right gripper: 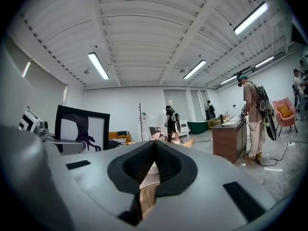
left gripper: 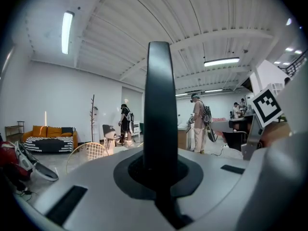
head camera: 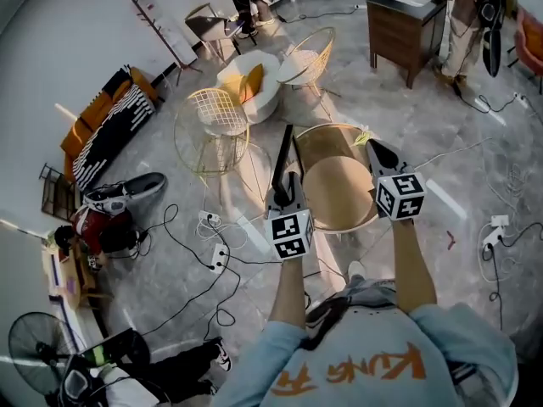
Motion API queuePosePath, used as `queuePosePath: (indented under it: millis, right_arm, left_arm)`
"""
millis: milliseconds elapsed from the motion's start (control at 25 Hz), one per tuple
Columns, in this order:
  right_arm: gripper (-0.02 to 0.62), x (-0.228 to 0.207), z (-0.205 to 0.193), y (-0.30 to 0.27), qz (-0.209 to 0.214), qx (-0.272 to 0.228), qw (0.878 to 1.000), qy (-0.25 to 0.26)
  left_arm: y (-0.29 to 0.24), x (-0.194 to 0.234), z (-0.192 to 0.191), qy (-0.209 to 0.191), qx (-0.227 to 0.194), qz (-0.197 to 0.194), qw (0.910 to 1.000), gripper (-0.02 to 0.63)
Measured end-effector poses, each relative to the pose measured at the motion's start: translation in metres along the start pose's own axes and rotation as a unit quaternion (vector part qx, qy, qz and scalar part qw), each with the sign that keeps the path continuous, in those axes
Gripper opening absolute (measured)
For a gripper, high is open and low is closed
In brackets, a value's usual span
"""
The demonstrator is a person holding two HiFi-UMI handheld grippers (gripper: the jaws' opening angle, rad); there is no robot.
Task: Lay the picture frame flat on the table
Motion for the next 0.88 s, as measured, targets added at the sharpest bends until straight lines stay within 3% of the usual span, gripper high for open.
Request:
queuePosePath:
  millis: [280, 600, 880]
  right_arm:
    - [-0.002, -0.026, -0.007, -0.069, 0.024, 0.015, 1.000, -0.001]
    - [-0.002, -0.020, -0.044, -0.102, 0.030, 0.042, 0.999, -0.011]
    - [-0.002, -0.050, -0.086, -0.119, -0.022, 0.094, 0.995, -0.015]
  left_arm:
    - [-0.063, 0.010, -0.010, 0.005, 0.031, 0.012, 0.9994, 0.026]
    - [-0.084, 0.018, -0.042, 0.020, 0.071, 0.002, 0.9973, 0.026]
    - [-0.146, 0.015, -0.086, 0.038, 0.118, -0.049, 0.9910, 0.026]
Point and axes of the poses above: the fingertips, and each gripper's own axes: y backward along the fingers, x to its left, z out of its top, the point moved 2 cm from there along y, backward along the fingers
